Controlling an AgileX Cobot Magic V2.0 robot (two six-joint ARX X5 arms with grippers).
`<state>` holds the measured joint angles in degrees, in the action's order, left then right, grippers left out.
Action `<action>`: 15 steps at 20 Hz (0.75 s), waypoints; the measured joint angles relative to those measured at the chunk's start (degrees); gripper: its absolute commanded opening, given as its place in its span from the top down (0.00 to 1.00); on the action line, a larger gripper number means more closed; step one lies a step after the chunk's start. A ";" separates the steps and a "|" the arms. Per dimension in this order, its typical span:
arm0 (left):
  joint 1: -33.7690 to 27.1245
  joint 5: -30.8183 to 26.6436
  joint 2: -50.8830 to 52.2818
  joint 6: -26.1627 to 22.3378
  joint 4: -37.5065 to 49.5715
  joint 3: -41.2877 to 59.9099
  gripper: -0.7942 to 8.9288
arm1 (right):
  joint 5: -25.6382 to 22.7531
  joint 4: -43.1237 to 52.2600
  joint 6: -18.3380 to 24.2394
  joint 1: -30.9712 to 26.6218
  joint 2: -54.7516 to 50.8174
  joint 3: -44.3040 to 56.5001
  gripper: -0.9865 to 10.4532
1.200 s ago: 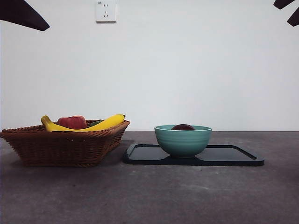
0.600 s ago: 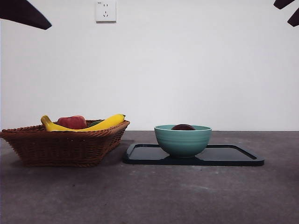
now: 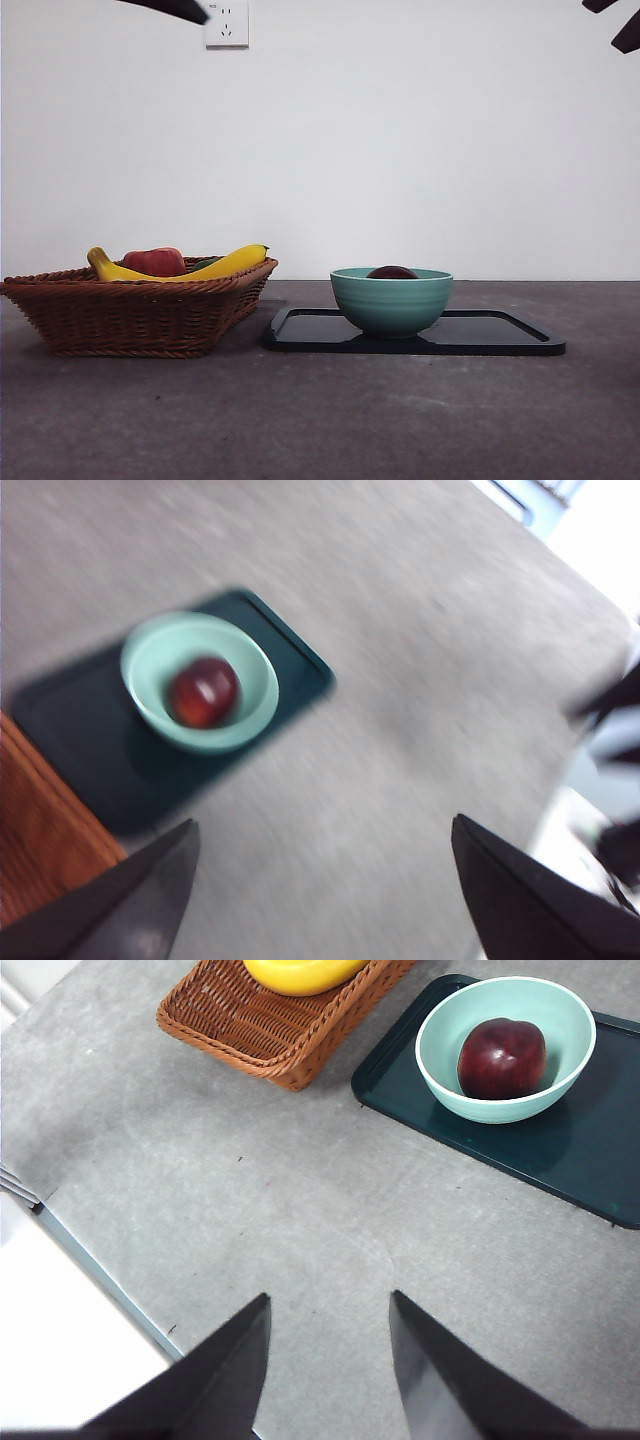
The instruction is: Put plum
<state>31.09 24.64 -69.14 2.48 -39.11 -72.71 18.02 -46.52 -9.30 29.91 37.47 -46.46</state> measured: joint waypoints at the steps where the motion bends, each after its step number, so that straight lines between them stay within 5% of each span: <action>1: 0.35 -0.52 -2.91 0.00 0.04 -2.91 0.50 | 0.00 0.02 0.00 0.00 0.00 0.00 0.75; 15: 2.49 -6.93 -35.17 -0.02 8.61 -23.67 0.50 | 0.00 0.00 -0.02 0.00 0.00 0.00 0.75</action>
<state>33.58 17.72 -104.31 2.46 -30.50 -96.38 18.02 -46.52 -9.32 29.91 37.47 -46.46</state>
